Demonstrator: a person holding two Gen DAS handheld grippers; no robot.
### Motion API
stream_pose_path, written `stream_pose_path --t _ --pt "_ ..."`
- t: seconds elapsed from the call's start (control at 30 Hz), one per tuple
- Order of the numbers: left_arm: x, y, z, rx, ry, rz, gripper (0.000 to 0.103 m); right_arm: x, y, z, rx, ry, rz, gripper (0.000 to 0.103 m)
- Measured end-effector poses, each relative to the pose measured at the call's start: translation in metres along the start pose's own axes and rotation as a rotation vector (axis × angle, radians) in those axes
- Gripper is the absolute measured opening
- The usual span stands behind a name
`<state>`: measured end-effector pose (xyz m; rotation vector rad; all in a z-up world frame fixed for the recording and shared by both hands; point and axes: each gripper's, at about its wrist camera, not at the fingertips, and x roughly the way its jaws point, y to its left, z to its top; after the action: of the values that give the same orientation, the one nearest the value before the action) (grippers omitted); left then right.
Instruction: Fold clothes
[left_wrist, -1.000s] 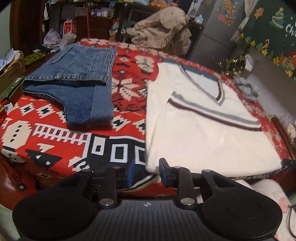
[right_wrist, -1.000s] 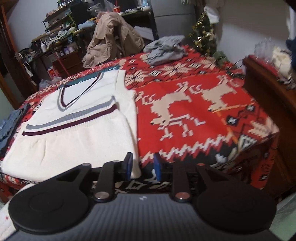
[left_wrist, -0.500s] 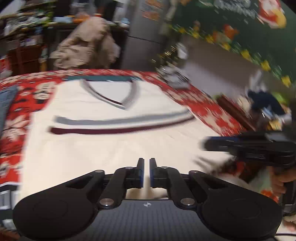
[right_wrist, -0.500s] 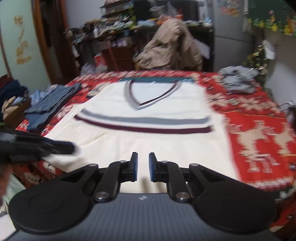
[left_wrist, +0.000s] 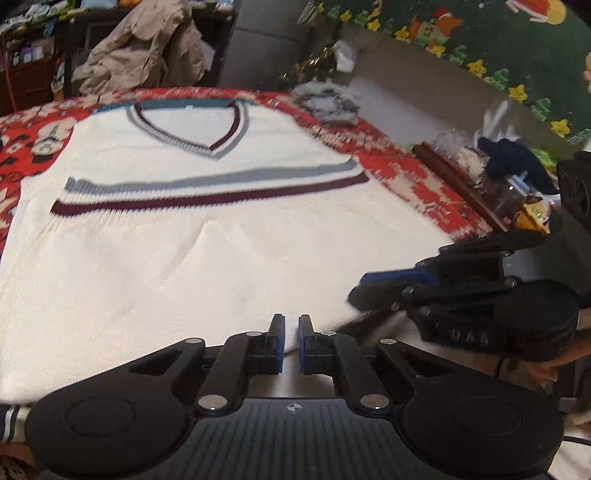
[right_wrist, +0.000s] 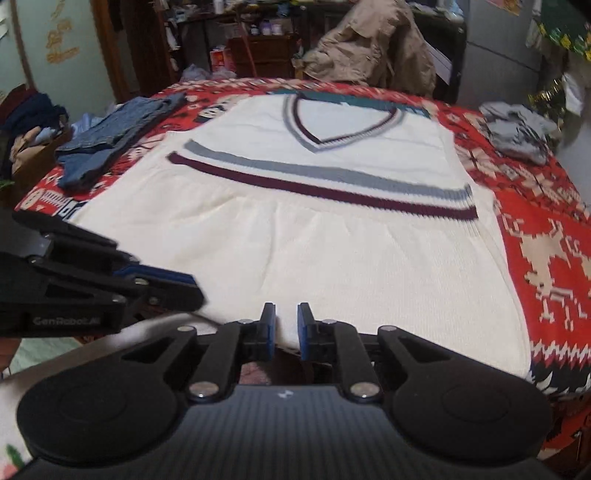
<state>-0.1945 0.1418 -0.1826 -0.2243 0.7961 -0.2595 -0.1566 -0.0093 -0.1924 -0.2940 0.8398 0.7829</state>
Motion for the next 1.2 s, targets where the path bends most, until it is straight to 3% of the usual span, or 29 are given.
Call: stream_pose_path --t 0.3,0.8,1.0,1.2 --pt "0.012 0.0 0.001 0.006 0.036 0.003 0.006 0.004 0.009 0.001 -0.047 0.043 0.015 0.013" --pt "0.011 0.005 0.001 -0.03 0.035 -0.018 0.006 -0.024 -0.106 -0.025 0.205 0.025 -0.175 0.011" --pt "0.012 0.004 0.001 -0.028 0.036 -0.015 0.006 -0.038 -0.14 -0.037 0.313 -0.006 -0.202 0.008" --pt "0.004 0.003 0.002 -0.024 0.002 0.019 0.006 -0.032 -0.118 -0.029 0.262 0.004 -0.182 0.012"
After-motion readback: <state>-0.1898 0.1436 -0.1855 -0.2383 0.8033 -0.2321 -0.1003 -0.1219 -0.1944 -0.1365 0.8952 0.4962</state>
